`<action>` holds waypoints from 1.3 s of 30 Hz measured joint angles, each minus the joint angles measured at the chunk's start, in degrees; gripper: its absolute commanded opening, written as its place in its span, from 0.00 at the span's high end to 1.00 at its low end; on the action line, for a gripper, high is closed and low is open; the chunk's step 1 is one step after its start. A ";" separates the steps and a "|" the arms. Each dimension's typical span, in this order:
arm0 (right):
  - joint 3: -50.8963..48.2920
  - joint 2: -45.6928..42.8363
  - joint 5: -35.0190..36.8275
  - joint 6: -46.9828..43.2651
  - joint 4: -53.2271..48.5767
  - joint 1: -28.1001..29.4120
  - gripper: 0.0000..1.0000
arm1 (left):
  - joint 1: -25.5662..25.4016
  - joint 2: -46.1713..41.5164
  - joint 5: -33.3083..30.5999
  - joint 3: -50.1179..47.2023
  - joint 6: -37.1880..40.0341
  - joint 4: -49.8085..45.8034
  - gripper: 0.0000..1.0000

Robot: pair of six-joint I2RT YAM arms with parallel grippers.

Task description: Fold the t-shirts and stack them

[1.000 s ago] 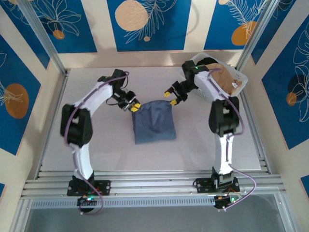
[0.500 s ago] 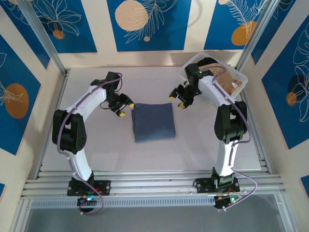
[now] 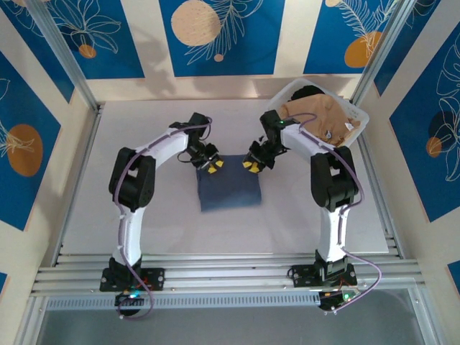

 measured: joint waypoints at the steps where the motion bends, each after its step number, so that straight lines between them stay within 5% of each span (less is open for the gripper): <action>1: 0.04 1.27 -0.20 0.20 0.07 0.24 0.76 | 0.42 1.01 -0.66 0.17 0.11 -0.42 0.76; 14: 3.63 9.79 -2.36 1.86 0.00 1.99 0.77 | 9.38 6.10 0.76 4.52 6.97 -3.56 0.72; 20: 5.99 10.23 -1.18 2.84 1.14 3.63 0.65 | 12.17 6.47 -2.84 7.91 9.40 -5.86 0.47; 27: -3.15 -3.78 -0.11 2.64 6.64 2.03 0.50 | 13.16 -9.38 -12.50 -6.71 6.23 -4.81 0.45; 30: -7.56 -12.15 -1.64 2.29 8.50 -0.42 0.49 | 10.32 -22.49 -12.70 -18.27 -0.35 -2.12 0.42; 33: -12.04 -18.64 -3.85 2.10 9.86 -2.75 0.49 | 1.99 -31.98 -12.63 -28.22 -10.10 3.19 0.34; 39: -19.23 -25.55 -7.08 2.12 10.32 -3.76 0.49 | -12.87 -35.17 -17.92 -40.74 -30.60 17.09 0.27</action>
